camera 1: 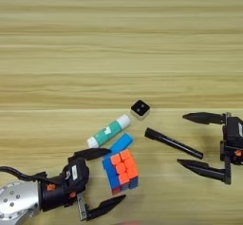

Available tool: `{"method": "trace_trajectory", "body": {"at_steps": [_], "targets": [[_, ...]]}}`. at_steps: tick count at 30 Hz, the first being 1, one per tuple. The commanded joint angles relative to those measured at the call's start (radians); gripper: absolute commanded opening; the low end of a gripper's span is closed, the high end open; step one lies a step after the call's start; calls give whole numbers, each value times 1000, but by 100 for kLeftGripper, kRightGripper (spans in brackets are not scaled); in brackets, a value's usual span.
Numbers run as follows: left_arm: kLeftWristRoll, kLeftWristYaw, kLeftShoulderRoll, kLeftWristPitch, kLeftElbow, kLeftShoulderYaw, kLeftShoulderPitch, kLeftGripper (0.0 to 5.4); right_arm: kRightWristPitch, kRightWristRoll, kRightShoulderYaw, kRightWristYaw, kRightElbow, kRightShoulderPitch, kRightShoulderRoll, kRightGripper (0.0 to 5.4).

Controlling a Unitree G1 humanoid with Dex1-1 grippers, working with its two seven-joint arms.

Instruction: Move the objects on the table

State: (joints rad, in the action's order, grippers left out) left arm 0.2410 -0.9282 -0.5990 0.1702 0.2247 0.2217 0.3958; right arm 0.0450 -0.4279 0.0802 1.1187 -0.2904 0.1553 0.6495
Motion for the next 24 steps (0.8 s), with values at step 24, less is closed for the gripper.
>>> {"method": "trace_trajectory", "body": {"at_steps": [24], "targets": [[41,6,-22,-18,128,-57,22,540,-161,157,32,-41,332,-3,-38,459]]}}
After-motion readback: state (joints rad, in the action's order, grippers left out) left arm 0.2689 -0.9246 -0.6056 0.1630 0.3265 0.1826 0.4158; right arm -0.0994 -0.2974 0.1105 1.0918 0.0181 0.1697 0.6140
